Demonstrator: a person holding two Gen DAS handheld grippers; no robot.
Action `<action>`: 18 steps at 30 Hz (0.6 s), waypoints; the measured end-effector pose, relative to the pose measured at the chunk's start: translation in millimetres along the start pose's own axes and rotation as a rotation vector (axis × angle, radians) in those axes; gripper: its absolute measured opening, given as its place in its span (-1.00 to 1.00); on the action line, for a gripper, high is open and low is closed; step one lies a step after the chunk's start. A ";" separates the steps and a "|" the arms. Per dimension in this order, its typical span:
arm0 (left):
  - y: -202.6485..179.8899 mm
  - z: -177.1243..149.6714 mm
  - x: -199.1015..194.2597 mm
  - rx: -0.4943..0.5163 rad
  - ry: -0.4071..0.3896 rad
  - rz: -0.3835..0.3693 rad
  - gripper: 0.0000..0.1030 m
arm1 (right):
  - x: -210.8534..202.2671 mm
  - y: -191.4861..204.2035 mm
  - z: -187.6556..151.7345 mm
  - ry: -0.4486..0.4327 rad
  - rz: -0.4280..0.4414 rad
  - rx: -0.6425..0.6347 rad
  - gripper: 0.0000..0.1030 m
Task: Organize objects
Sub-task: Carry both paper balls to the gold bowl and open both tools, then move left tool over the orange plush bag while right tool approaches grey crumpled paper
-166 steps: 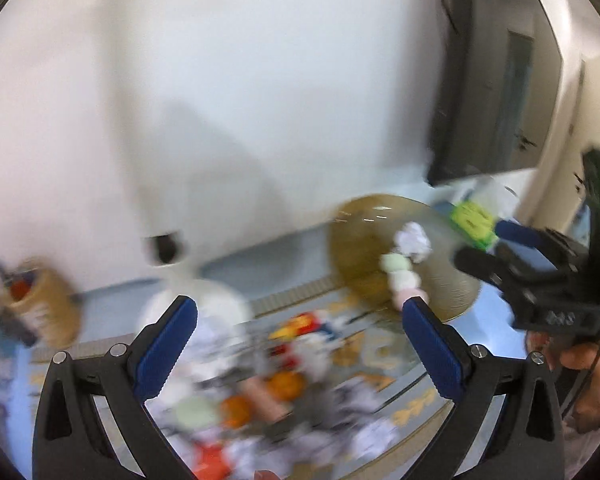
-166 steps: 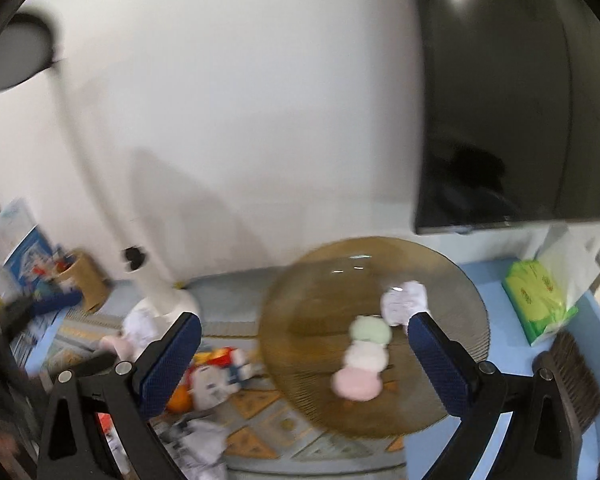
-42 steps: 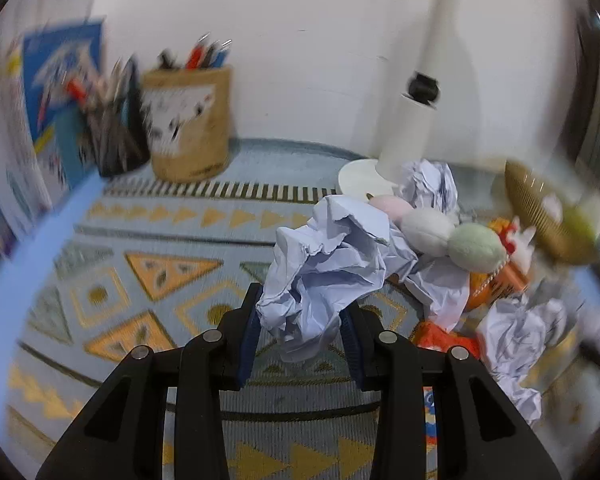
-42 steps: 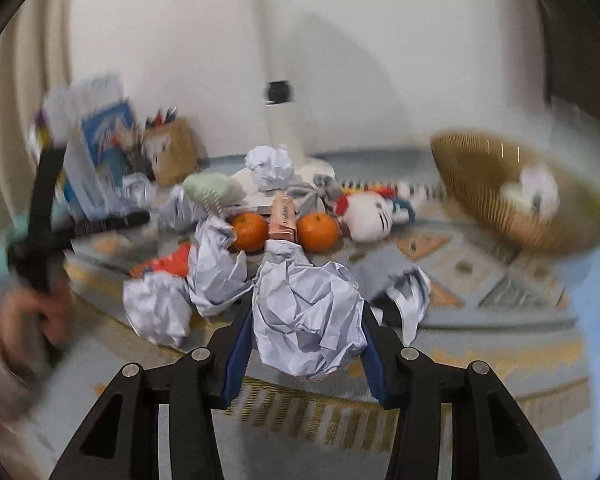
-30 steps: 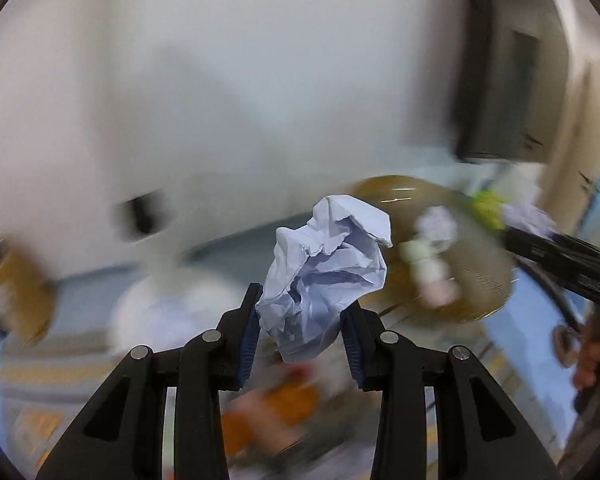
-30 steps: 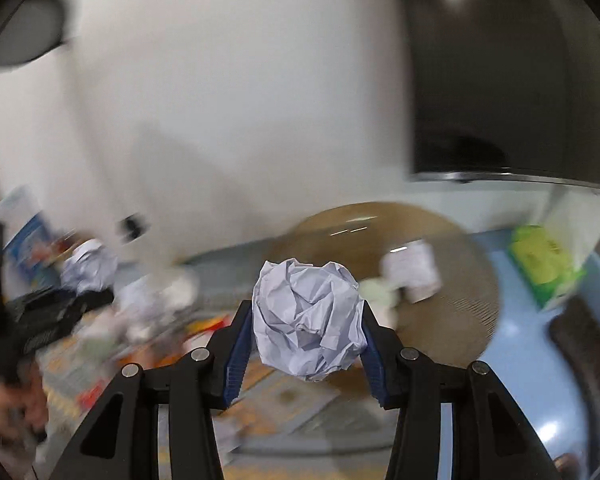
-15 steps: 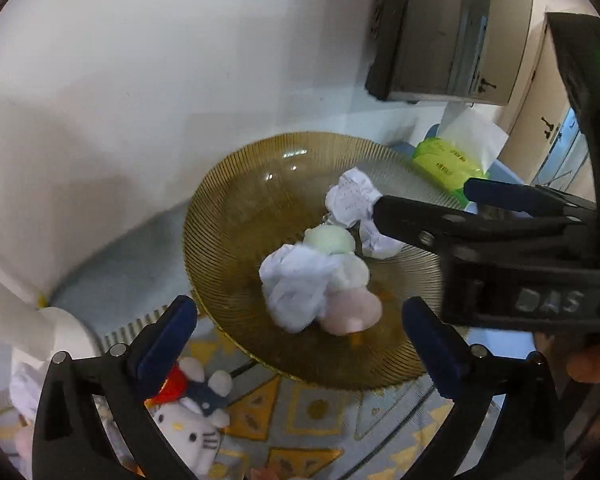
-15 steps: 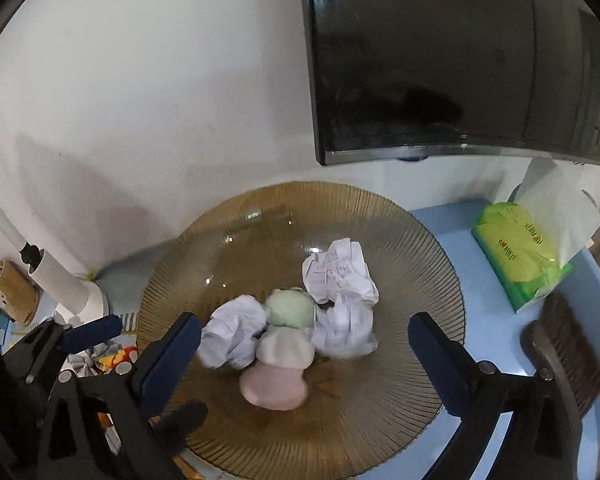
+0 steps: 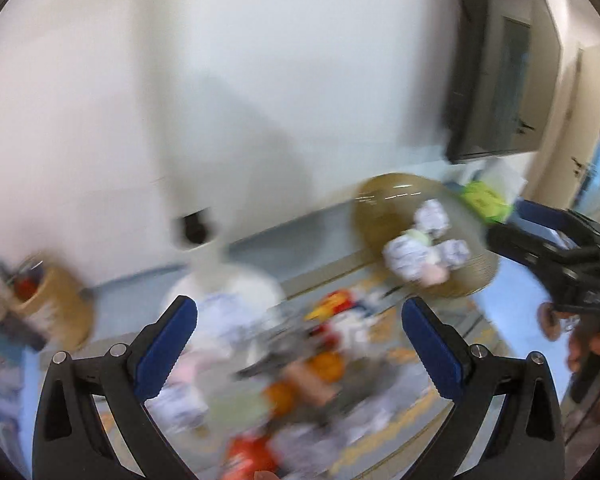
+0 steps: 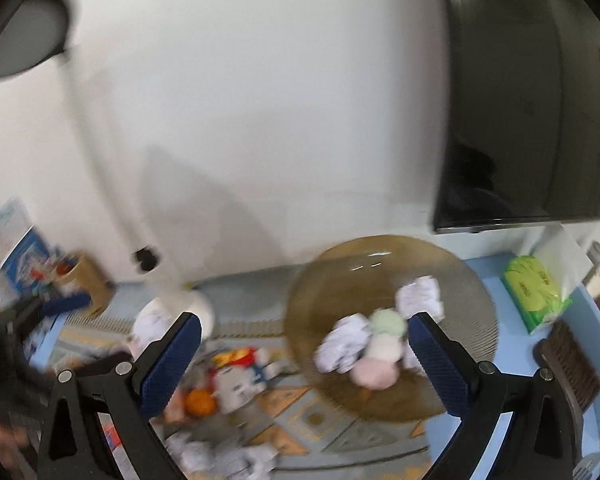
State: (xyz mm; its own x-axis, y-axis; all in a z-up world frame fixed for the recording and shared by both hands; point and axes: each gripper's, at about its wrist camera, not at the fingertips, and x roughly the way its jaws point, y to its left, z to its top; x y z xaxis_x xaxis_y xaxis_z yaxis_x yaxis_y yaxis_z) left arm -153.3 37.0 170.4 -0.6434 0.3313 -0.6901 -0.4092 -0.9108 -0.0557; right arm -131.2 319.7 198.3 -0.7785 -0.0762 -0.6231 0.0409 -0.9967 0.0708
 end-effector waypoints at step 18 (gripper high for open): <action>69.0 -191.9 10.5 -0.024 0.245 -0.050 0.99 | 44.3 61.8 -174.2 0.281 0.062 -0.211 1.00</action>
State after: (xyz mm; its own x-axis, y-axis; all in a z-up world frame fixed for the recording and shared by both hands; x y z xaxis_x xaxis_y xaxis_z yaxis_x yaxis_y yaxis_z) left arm -64.1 -69.7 20.8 -0.4455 0.3086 -0.8404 -0.4193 -0.9013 -0.1087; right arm -54.1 249.6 39.3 -0.5691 -0.1125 -0.8145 0.2336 -0.9719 -0.0290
